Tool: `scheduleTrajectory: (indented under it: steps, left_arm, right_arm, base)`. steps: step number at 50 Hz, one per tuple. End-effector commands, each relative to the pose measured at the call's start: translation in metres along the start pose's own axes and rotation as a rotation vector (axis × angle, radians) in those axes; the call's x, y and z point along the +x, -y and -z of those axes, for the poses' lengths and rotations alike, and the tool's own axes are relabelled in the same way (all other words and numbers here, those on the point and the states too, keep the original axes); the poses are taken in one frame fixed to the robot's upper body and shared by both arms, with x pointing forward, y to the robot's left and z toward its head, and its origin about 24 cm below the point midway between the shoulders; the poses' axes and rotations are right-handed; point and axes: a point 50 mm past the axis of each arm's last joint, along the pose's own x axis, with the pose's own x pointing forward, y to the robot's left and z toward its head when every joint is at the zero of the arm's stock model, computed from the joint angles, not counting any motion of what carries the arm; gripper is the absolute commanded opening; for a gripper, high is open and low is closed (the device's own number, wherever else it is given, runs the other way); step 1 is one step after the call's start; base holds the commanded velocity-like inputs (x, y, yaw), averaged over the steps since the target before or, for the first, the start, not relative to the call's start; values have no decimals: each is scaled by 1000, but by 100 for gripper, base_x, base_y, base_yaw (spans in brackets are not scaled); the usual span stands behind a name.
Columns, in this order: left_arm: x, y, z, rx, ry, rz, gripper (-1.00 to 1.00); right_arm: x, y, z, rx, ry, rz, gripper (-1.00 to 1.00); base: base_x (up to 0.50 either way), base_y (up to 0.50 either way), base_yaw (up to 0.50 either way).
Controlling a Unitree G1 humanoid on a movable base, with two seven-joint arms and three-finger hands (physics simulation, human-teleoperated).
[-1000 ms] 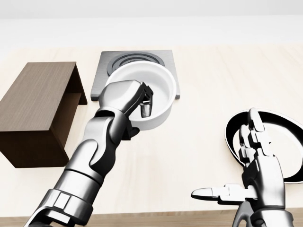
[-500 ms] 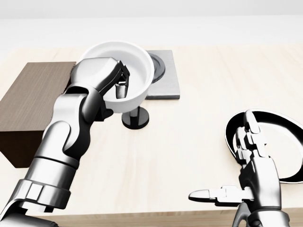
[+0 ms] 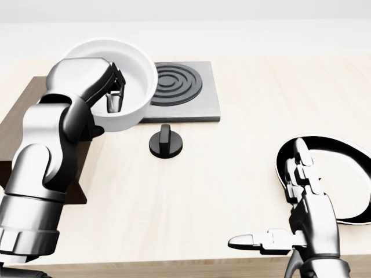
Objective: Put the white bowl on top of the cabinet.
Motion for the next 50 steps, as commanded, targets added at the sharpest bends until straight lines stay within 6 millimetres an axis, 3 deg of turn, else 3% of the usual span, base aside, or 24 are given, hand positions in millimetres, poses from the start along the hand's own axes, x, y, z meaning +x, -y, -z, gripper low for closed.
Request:
scheduleTrajectory:
  steps: [1,18,19,27,50]
  left_arm:
    - [-7,-19,21,47,-75,-83,-100]
    - [-14,-23,40,13,-100,-107,-100]
    - [-18,-24,53,-8,-127,-119,-100]
    - [-22,-27,70,-46,-150,-151,-100]
    - [-16,-33,101,-199,-200,-280,-100]
  right_arm:
    - [0,-1,1,-2,-6,-3,100]
    - [-1,-1,1,-4,-7,-4,100]
    - [-1,-2,2,-6,-11,-6,100]
    - [-3,-3,2,-8,-10,-8,100]
    - [-5,-4,3,-11,-12,-14,100]
  base:
    - [0,0,0]
    - [0,0,0]
    - [0,0,0]
    - [0,0,0]
    - [0,0,0]
